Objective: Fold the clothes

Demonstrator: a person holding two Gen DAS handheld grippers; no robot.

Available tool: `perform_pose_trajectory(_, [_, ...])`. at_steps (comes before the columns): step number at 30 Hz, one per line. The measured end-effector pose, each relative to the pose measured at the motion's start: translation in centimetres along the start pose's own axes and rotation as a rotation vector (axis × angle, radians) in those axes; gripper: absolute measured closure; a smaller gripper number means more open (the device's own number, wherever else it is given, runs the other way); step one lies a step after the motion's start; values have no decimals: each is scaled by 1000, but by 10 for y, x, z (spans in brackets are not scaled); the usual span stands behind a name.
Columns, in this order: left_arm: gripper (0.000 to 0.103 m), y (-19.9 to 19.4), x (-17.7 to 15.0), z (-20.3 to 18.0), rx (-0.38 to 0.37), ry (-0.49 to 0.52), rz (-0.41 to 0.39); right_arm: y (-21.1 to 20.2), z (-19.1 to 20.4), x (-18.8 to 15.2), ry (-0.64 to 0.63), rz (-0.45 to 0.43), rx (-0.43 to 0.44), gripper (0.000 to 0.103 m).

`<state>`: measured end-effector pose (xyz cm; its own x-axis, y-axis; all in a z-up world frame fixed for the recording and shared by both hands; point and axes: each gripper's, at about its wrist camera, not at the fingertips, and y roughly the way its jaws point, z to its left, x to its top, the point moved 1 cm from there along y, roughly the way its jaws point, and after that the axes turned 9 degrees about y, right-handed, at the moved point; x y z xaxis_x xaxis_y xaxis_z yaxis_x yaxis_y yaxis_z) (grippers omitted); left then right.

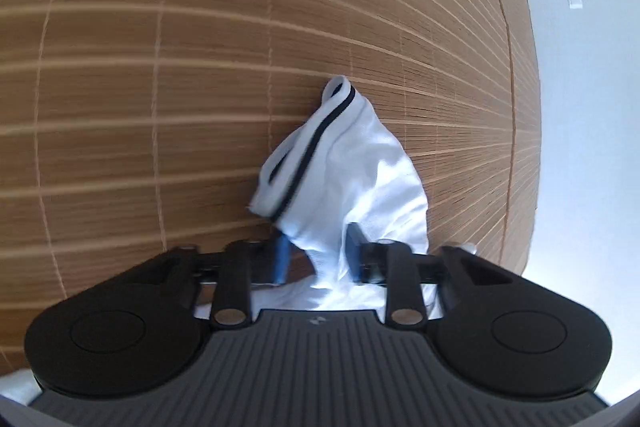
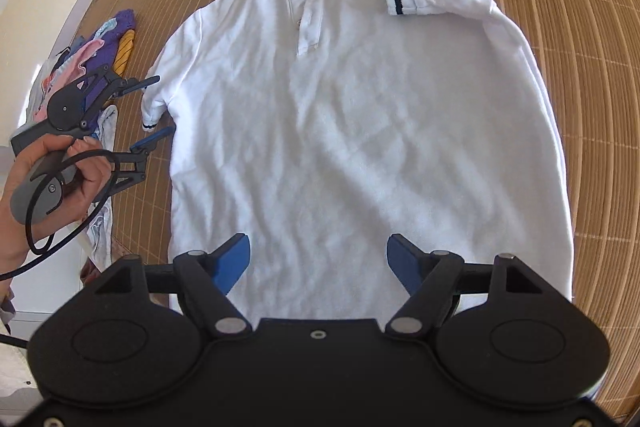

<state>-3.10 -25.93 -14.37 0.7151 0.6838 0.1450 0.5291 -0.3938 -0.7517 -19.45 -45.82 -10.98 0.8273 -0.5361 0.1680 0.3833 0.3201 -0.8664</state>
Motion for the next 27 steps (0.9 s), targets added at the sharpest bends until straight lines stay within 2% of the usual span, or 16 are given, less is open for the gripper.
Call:
perform_pose_trajectory(2, [90, -3, 9, -21, 38, 184, -19, 6, 10, 2, 11, -10, -26, 26])
perform_pose_trajectory(5, [91, -12, 6, -76, 114, 629, -74, 8, 20, 11, 64, -42, -58, 26])
perform_pose_trajectory(9, [91, -17, -59, -140, 164, 1388, -188, 6, 28, 29, 160, -100, -89, 26])
perform_pose_trajectory(11, [91, -11, -92, -150, 147, 1649, -192, 4, 30, 37, 191, -136, -105, 26])
perform_pose_trajectory(12, [91, -7, -105, -150, 133, 1730, -178, 3, 31, 40, 199, -153, -113, 26])
perform_pose_trajectory(15, [90, 4, -132, -137, 87, 1867, -121, -2, 31, 48, 204, -203, -160, 26])
perform_pose_trajectory(17, [90, 10, -142, -126, 84, 1938, -94, -9, 30, 51, 184, -233, -218, 26])
perform_pose_trajectory(20, [90, 16, -147, -121, 64, 1978, -73, -24, 24, 57, 136, -267, -297, 26])
perform_pose_trajectory(22, [89, 15, -144, -120, 59, 2003, -86, -34, 19, 62, 105, -298, -323, 26])
perform_pose_trajectory(25, [88, 15, -141, -120, 62, 2032, -105, -47, 20, 78, 73, -335, -313, 26])
perform_pose_trajectory(27, [88, 12, -140, -118, 56, 2043, -111, -55, 32, 93, 52, -349, -255, 26])
